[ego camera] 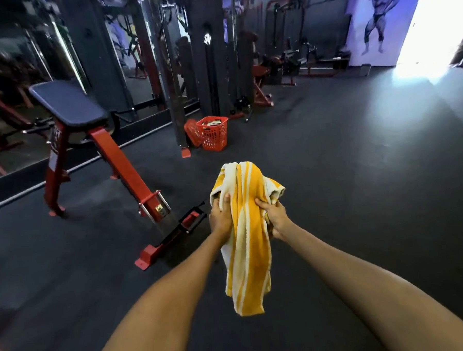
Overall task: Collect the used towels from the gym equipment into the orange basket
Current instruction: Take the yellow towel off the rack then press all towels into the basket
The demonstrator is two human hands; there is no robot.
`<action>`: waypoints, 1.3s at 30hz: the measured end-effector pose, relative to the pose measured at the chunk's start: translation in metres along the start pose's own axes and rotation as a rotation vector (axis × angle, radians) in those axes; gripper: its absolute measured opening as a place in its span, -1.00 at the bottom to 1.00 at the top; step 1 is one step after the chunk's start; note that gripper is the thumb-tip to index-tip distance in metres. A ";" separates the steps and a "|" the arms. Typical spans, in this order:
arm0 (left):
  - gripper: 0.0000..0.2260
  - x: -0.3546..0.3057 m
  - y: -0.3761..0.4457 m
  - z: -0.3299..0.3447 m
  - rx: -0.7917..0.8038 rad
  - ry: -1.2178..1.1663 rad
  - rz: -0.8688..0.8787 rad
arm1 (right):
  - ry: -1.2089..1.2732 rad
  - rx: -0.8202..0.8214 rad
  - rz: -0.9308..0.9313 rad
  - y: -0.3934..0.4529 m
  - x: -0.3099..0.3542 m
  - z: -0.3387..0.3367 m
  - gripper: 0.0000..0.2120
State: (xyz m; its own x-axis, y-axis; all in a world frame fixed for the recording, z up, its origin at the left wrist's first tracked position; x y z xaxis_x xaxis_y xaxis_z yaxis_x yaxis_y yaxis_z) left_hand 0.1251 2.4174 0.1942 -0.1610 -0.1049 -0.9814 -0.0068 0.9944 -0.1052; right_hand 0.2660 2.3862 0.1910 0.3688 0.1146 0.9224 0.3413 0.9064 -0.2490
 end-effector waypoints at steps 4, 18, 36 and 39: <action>-0.56 -0.029 0.090 0.036 -0.045 0.017 -0.002 | -0.016 0.008 -0.007 0.099 0.039 0.007 -0.40; -0.51 -0.057 0.380 0.126 -0.141 0.013 -0.068 | -0.008 0.080 0.023 0.396 0.099 0.040 -0.39; -0.50 -0.127 0.787 0.320 -0.136 0.128 -0.041 | 0.012 -0.008 0.055 0.830 0.203 0.025 -0.42; -0.50 -0.129 0.849 0.361 -0.156 0.100 -0.060 | -0.024 0.012 0.069 0.909 0.216 0.012 -0.35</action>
State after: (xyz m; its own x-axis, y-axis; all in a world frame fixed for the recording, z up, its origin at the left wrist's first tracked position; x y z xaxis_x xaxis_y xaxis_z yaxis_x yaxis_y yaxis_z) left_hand 0.4963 3.2711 0.1737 -0.2528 -0.1707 -0.9523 -0.1707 0.9767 -0.1298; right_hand 0.6452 3.2395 0.1677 0.3704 0.1862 0.9100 0.3051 0.9009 -0.3086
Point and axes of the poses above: each hand's wrist, its own y-axis towards the middle knuckle, its own z-axis out of the palm, x = y × z, the point moved 3 cm from there along y, towards the middle knuckle, and after that the axes turned 5 degrees about -z, right-handed, at the moved point
